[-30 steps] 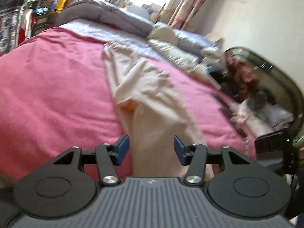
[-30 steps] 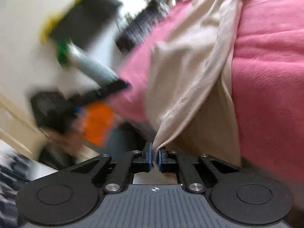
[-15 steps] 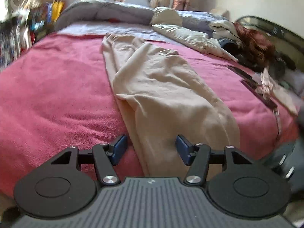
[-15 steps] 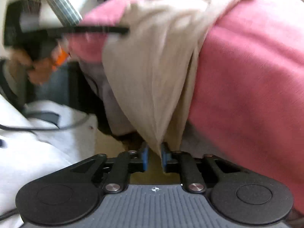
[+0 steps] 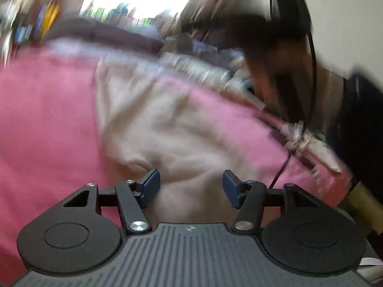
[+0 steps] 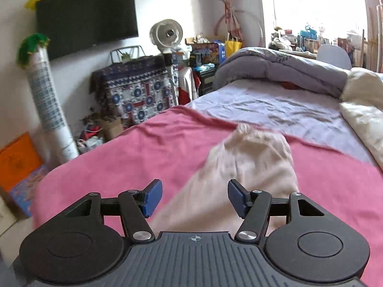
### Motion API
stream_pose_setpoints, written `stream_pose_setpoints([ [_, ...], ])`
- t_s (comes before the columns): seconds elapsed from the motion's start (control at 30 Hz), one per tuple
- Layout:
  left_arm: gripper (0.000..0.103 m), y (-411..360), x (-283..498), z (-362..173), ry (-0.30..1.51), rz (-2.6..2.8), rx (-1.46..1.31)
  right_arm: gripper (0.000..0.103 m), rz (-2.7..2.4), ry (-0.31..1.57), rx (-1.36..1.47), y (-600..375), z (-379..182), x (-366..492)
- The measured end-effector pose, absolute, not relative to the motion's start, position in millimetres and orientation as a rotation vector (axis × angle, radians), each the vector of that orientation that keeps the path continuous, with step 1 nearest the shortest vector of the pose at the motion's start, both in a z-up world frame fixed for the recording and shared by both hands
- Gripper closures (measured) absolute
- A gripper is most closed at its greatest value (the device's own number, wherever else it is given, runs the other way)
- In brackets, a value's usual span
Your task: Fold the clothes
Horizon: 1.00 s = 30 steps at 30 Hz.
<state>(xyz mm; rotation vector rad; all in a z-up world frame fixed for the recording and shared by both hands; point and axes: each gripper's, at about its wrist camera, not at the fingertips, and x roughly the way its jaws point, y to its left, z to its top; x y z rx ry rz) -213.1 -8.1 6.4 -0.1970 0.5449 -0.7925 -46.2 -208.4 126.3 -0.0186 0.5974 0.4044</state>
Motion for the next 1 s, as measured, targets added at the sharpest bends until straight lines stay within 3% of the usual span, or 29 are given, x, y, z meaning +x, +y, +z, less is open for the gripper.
stream_pose_setpoints([
  [0.2,0.039,1.2,-211.7,-7.4,0.509,-0.862,-0.199,0.046,0.22,0.683,0.045,-169.4,86.9,97.5],
  [0.3,0.039,6.7,-206.7,-9.5,0.508,-0.896,-0.23,0.054,0.122,0.735,0.08,-169.9,61.8,157.4],
  [0.57,0.039,13.0,-197.1,-10.8,0.508,-0.941,-0.302,0.093,-0.003,0.759,-0.091,-146.7,23.2,213.4],
  [0.9,0.039,14.4,-195.1,-10.6,0.509,-0.943,-0.326,0.095,-0.03,0.792,-0.032,-138.2,13.2,252.8],
  [1.0,0.039,15.5,-195.1,-10.8,0.513,-0.946,-0.339,0.09,-0.057,0.791,0.004,-137.7,12.1,261.6],
])
